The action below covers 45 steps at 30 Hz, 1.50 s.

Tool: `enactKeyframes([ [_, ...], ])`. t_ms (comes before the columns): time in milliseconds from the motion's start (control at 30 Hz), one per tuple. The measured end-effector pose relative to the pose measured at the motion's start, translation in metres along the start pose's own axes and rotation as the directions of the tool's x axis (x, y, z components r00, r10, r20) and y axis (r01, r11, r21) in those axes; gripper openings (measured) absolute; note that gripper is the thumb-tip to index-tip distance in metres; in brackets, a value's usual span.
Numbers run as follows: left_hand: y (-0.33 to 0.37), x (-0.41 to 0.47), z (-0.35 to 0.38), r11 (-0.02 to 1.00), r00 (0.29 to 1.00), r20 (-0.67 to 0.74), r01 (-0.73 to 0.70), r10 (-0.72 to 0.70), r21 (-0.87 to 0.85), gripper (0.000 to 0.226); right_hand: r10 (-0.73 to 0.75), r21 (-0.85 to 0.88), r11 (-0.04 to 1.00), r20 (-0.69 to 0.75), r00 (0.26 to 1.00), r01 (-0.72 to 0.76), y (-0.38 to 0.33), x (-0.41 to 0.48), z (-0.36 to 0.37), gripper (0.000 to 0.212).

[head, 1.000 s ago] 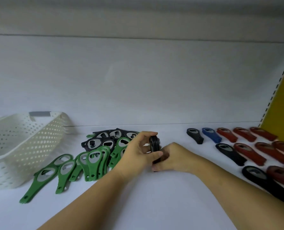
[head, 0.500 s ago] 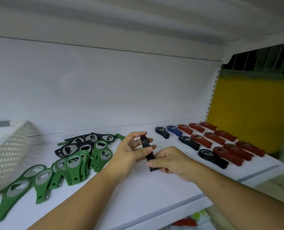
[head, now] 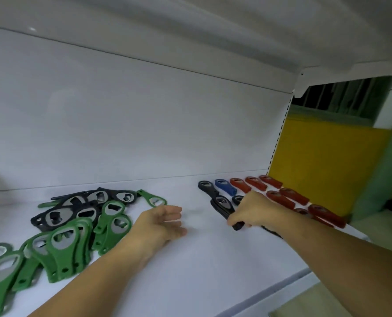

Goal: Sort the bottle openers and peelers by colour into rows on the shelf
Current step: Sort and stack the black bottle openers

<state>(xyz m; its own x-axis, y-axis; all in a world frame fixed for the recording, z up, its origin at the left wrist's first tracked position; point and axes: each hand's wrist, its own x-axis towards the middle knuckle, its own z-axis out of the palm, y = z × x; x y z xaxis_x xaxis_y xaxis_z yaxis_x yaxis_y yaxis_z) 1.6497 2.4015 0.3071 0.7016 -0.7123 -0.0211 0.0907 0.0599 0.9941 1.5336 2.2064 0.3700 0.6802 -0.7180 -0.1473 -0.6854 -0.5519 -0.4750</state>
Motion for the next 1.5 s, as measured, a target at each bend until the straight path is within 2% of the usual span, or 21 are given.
enactKeyframes([
  [100, -0.006, 0.007, 0.0, 0.995, 1.0, 0.002, -0.019, 0.019, 0.101, 0.027, 0.061, -0.119, 0.991, -0.028, 0.998, -0.064, 0.008, 0.018, -0.005, 0.037],
  [200, -0.012, 0.01, 0.003, 0.968, 0.997, 0.053, -0.073, 0.062, 0.241, 0.025, 0.083, -0.186, 0.979, -0.021, 0.996, -0.085, 0.005, 0.029, -0.005, 0.034],
  [333, -0.014, 0.01, 0.0, 0.957, 0.994, 0.074, -0.097, 0.079, 0.274, 0.017, 0.095, -0.201, 0.975, 0.014, 0.995, -0.09, -0.003, 0.042, -0.003, 0.029],
  [400, -0.013, 0.01, -0.001, 0.951, 0.993, 0.086, -0.106, 0.085, 0.291, 0.018, 0.084, -0.206, 0.975, 0.018, 0.996, -0.079, -0.003, 0.046, -0.003, 0.035],
  [500, -0.012, 0.01, 0.002, 0.93, 0.99, 0.09, -0.133, 0.108, 0.343, 0.023, 0.052, -0.252, 0.967, 0.031, 0.998, -0.042, 0.001, 0.052, -0.007, 0.07],
  [533, -0.011, 0.009, 0.003, 0.928, 0.989, 0.091, -0.138, 0.113, 0.347, 0.025, 0.03, -0.281, 0.959, 0.008, 1.0, -0.026, 0.001, 0.053, -0.009, 0.075],
  [600, -0.01, 0.008, 0.003, 0.924, 0.989, 0.095, -0.137, 0.11, 0.356, 0.025, -0.022, -0.32, 0.948, -0.082, 0.996, -0.005, -0.007, 0.05, -0.014, 0.06],
  [667, -0.009, 0.008, 0.001, 0.918, 0.99, 0.097, -0.133, 0.104, 0.375, 0.023, -0.079, -0.288, 0.957, -0.137, 0.987, 0.037, -0.016, 0.047, -0.01, 0.039],
  [733, -0.006, 0.007, -0.002, 0.919, 0.991, 0.095, -0.125, 0.096, 0.374, 0.022, -0.122, -0.176, 0.979, -0.108, 0.987, 0.102, -0.027, 0.046, 0.005, 0.044],
  [800, 0.001, 0.005, -0.008, 0.911, 0.992, 0.055, -0.123, 0.11, 0.394, 0.026, -0.207, -0.039, 0.978, -0.013, 0.978, 0.207, -0.039, 0.044, 0.03, 0.039],
  [867, 0.012, 0.005, -0.019, 0.849, 0.979, -0.028, -0.159, 0.2, 0.505, 0.023, -0.291, 0.079, 0.955, 0.054, 0.955, 0.286, -0.056, 0.041, 0.061, 0.036],
  [933, 0.025, 0.006, -0.04, 0.777, 0.929, -0.169, -0.165, 0.329, 0.607, 0.018, -0.337, 0.147, 0.934, 0.055, 0.94, 0.326, -0.078, 0.047, 0.091, 0.037],
  [1033, 0.035, 0.005, -0.073, 0.872, 0.799, -0.481, -0.107, 0.362, 0.479, 0.019, -0.363, 0.262, 0.899, -0.006, 0.932, 0.352, -0.124, 0.054, 0.124, 0.029],
  [1100, 0.04, 0.001, -0.081, 0.92, 0.73, -0.601, -0.094, 0.324, 0.381, 0.019, -0.367, 0.378, 0.845, -0.104, 0.925, 0.378, -0.156, 0.049, 0.139, 0.029],
  [1167, 0.049, -0.004, -0.084, 0.939, 0.723, -0.619, -0.123, 0.307, 0.322, 0.019, -0.41, 0.445, 0.779, -0.172, 0.896, 0.442, -0.176, 0.034, 0.152, 0.03],
  [1233, 0.064, -0.01, -0.093, 0.935, 0.744, -0.587, -0.145, 0.319, 0.324, 0.019, -0.479, 0.461, 0.73, -0.18, 0.859, 0.504, -0.182, 0.023, 0.16, 0.024],
  [1367, 0.074, -0.024, -0.133, 0.886, 0.775, -0.524, -0.097, 0.353, 0.453, 0.021, -0.52, 0.472, 0.686, -0.213, 0.827, 0.553, -0.179, 0.031, 0.161, 0.016],
  [1500, 0.05, -0.034, -0.163, 0.847, 0.747, -0.54, -0.056, 0.387, 0.529, 0.022, -0.602, 0.378, 0.678, -0.204, 0.772, 0.63, -0.182, 0.028, 0.168, 0.019],
])
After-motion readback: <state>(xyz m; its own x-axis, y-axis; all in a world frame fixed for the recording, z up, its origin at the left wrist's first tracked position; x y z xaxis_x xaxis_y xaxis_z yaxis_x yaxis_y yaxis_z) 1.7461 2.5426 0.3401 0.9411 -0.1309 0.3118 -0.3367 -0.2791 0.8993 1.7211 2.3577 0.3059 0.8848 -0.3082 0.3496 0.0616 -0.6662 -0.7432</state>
